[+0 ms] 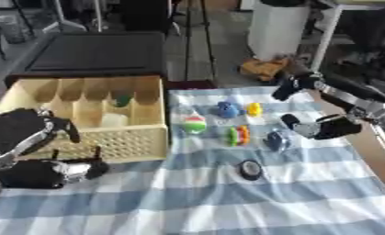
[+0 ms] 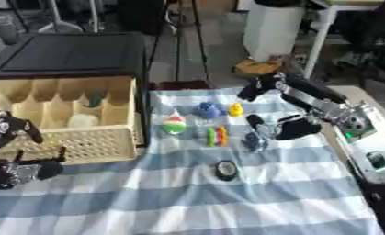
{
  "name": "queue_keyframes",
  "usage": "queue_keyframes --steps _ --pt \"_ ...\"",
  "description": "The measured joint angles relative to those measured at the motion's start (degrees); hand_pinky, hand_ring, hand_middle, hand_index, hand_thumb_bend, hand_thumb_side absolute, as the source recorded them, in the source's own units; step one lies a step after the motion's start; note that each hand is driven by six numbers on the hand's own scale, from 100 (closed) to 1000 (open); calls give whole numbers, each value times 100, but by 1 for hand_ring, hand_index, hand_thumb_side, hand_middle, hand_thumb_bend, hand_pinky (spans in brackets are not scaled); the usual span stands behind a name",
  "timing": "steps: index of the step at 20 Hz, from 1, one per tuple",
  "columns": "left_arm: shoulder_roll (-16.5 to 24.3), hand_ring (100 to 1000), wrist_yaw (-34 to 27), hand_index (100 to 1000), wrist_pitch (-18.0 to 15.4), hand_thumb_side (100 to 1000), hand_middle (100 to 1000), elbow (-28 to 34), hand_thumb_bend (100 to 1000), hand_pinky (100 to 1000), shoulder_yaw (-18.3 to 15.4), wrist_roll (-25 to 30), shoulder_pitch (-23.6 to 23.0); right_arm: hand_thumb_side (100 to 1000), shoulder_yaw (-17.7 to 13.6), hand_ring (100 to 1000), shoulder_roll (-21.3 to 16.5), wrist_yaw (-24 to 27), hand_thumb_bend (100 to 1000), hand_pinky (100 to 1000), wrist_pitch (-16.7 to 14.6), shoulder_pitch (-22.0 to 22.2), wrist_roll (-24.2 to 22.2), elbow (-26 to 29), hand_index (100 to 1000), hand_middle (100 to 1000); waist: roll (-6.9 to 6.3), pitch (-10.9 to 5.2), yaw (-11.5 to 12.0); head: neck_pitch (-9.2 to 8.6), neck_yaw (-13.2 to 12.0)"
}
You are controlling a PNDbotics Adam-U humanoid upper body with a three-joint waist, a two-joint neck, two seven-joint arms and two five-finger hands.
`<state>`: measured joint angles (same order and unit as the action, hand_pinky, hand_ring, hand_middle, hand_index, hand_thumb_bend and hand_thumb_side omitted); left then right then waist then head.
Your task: Pick up objects from table and place into drawer.
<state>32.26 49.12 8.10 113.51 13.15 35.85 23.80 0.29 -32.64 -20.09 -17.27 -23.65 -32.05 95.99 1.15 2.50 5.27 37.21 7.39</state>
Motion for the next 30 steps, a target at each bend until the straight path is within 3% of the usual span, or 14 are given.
queue_keyframes --steps 11,12,13,30 --pt "-145 100 -892 686 113 1000 100 2 713 100 -279 -1467 100 100 -47 565 -49 -56 242 651 42 105 113 -477 768 578 37 -34 28 0 29" --pt "-158 100 -938 687 122 1000 100 2 716 100 -280 -1527 100 100 -46 561 -53 -104 369 652 33 107 123 -554 768 574 37 -34 28 0 29" --pt "-162 100 -974 687 131 1000 100 2 712 100 -280 -1570 100 100 -42 560 -59 -162 242 652 26 118 130 -635 768 573 37 -34 29 0 29" --pt "-259 100 -1082 700 152 1000 100 2 711 100 -278 -1677 151 100 416 576 -32 -958 253 669 -197 -210 -66 -2022 783 582 28 -34 56 -2 73"
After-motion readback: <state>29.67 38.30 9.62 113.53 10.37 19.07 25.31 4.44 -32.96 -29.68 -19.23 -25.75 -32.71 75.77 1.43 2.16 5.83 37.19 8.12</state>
